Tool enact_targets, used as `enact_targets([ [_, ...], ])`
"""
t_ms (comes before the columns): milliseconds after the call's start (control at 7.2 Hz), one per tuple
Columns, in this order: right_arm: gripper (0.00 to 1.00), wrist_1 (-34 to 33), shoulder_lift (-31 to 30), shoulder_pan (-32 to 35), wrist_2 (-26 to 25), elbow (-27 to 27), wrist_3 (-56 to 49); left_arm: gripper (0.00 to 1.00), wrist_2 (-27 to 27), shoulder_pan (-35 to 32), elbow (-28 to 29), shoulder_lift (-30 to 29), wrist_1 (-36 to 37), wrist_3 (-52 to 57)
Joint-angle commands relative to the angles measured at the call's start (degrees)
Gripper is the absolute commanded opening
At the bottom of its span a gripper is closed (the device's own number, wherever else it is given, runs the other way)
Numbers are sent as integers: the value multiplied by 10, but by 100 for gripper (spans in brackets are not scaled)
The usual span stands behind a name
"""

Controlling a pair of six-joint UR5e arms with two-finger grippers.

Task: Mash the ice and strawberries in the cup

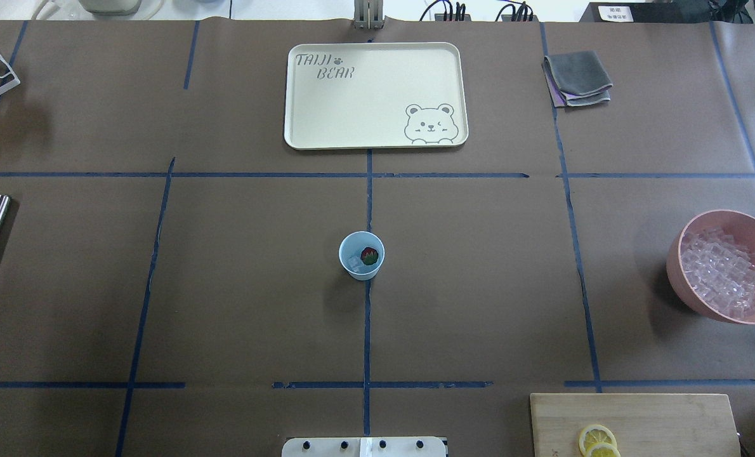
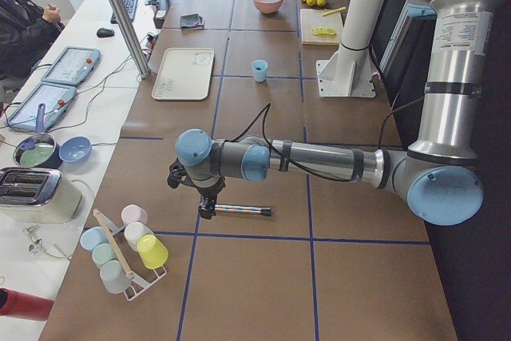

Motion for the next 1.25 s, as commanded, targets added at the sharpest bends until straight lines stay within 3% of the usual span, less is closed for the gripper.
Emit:
enact_targets([
  [0, 99, 0, 0, 0, 0, 0, 0, 100, 49, -36, -4, 5, 21, 14],
  [278, 99, 0, 0, 0, 0, 0, 0, 100, 65, -36, -3, 26, -11, 32],
  [1112, 99, 0, -2, 0, 0, -1, 0, 100, 53, -32, -6, 38, -11, 32],
])
